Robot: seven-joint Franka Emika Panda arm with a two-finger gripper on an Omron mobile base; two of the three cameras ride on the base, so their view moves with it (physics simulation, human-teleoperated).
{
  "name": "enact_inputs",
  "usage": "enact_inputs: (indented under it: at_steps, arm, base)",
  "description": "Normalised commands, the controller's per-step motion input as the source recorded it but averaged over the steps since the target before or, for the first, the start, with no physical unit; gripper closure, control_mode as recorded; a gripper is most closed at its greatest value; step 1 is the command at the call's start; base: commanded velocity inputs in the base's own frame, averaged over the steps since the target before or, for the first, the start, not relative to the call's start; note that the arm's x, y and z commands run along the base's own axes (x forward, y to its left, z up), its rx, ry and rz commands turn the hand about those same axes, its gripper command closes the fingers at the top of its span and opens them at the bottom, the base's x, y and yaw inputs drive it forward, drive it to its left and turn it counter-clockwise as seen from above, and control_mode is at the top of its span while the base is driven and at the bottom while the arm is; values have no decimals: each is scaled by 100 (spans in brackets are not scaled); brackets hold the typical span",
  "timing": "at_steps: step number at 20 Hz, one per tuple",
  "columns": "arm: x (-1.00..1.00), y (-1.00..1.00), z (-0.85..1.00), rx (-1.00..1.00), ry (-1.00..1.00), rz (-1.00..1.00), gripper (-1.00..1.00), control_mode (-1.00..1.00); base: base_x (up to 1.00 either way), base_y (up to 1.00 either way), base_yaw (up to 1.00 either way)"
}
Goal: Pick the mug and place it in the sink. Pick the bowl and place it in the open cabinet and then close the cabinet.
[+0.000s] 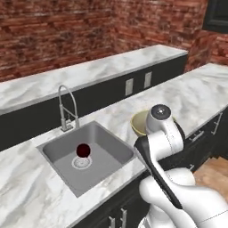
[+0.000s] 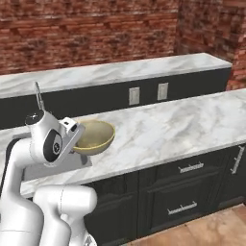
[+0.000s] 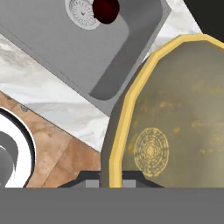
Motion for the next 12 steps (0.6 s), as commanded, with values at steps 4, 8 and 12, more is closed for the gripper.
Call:
enact_inputs:
  at_steps: [4, 8, 12]
  arm:
    - [0, 0, 0, 0, 0, 0, 100, 100]
    - [0, 0, 0, 0, 0, 0, 100, 100]
    - [0, 0, 0, 0, 0, 0, 100, 100]
  base:
    - [4, 8, -66]
    - [0, 10, -66]
    - [26, 1, -66]
